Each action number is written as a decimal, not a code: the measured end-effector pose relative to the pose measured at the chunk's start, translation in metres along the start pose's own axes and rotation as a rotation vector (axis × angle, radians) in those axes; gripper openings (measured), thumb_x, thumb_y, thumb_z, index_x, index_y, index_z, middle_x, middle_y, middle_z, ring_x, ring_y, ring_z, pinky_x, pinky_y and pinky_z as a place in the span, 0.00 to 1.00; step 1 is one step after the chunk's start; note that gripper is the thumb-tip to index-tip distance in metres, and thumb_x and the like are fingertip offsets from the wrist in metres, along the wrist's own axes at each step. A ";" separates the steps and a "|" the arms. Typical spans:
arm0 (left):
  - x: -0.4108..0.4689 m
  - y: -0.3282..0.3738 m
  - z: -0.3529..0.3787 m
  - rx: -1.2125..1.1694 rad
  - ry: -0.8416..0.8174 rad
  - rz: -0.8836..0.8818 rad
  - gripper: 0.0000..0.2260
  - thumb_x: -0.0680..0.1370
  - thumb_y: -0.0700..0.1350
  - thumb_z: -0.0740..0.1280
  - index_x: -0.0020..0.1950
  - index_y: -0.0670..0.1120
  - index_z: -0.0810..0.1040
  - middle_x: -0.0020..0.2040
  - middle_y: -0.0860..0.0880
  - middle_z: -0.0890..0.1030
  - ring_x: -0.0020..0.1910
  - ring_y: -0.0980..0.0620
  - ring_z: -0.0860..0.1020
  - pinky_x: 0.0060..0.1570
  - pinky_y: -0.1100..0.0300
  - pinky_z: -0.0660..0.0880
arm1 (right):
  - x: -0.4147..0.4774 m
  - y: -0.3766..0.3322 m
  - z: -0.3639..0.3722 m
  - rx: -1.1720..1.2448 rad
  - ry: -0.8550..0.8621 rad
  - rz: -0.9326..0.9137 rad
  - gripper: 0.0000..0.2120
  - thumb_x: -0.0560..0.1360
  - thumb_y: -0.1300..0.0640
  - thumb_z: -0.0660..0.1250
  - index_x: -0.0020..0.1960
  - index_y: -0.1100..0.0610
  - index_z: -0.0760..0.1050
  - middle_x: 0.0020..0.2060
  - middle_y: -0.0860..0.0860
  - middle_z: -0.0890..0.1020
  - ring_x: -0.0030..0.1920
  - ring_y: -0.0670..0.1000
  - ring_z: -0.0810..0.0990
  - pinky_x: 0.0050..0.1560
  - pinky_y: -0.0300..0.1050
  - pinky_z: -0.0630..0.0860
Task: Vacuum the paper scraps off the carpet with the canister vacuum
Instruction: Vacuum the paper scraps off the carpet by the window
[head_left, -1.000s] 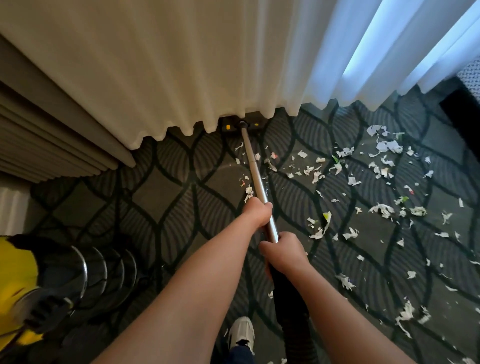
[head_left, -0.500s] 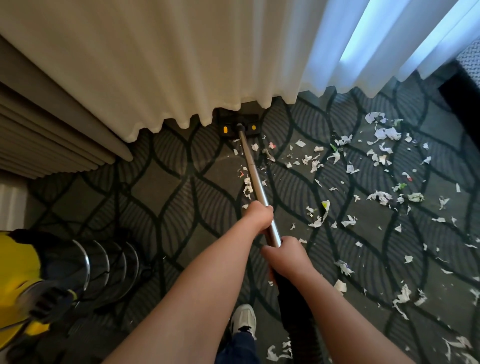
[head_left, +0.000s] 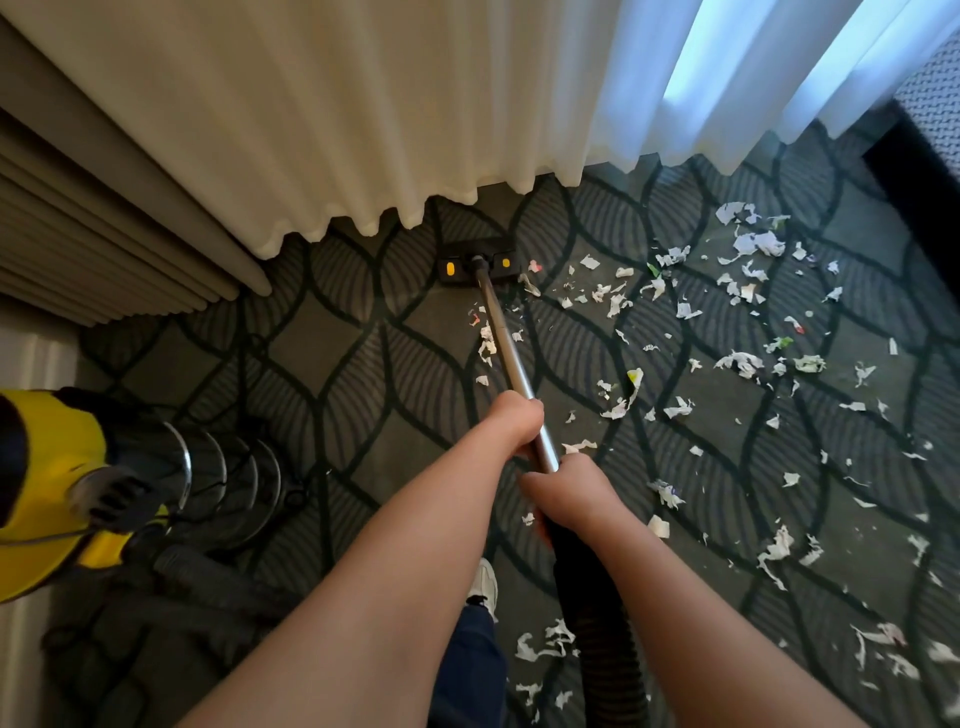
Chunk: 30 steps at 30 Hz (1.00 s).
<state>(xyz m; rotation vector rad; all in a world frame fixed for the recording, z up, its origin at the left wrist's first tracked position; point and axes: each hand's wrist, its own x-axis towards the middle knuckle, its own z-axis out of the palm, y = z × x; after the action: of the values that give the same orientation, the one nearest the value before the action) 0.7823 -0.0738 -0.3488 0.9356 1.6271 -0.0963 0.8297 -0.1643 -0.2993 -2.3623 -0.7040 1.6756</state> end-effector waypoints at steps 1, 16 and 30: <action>-0.005 -0.004 0.005 -0.001 -0.001 -0.003 0.19 0.80 0.46 0.59 0.69 0.39 0.68 0.64 0.40 0.75 0.60 0.40 0.76 0.58 0.49 0.77 | -0.004 0.007 -0.001 -0.006 -0.005 0.002 0.04 0.71 0.60 0.63 0.43 0.62 0.71 0.27 0.55 0.79 0.23 0.53 0.77 0.27 0.42 0.76; -0.065 -0.072 0.068 -0.014 -0.007 -0.029 0.18 0.81 0.46 0.59 0.69 0.39 0.67 0.61 0.39 0.76 0.57 0.41 0.78 0.50 0.52 0.79 | -0.058 0.102 0.000 -0.076 -0.060 0.015 0.10 0.72 0.59 0.62 0.48 0.65 0.75 0.28 0.55 0.78 0.15 0.47 0.72 0.19 0.33 0.67; -0.118 -0.141 0.113 -0.046 0.007 -0.031 0.19 0.81 0.47 0.60 0.69 0.39 0.68 0.61 0.39 0.76 0.58 0.40 0.77 0.58 0.47 0.77 | -0.106 0.179 0.016 -0.017 -0.100 0.031 0.05 0.75 0.62 0.63 0.47 0.64 0.71 0.31 0.57 0.78 0.20 0.52 0.75 0.22 0.39 0.72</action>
<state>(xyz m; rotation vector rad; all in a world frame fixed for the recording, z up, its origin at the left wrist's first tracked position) 0.7837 -0.2893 -0.3400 0.8761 1.6436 -0.0766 0.8373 -0.3723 -0.2849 -2.3260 -0.7038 1.8181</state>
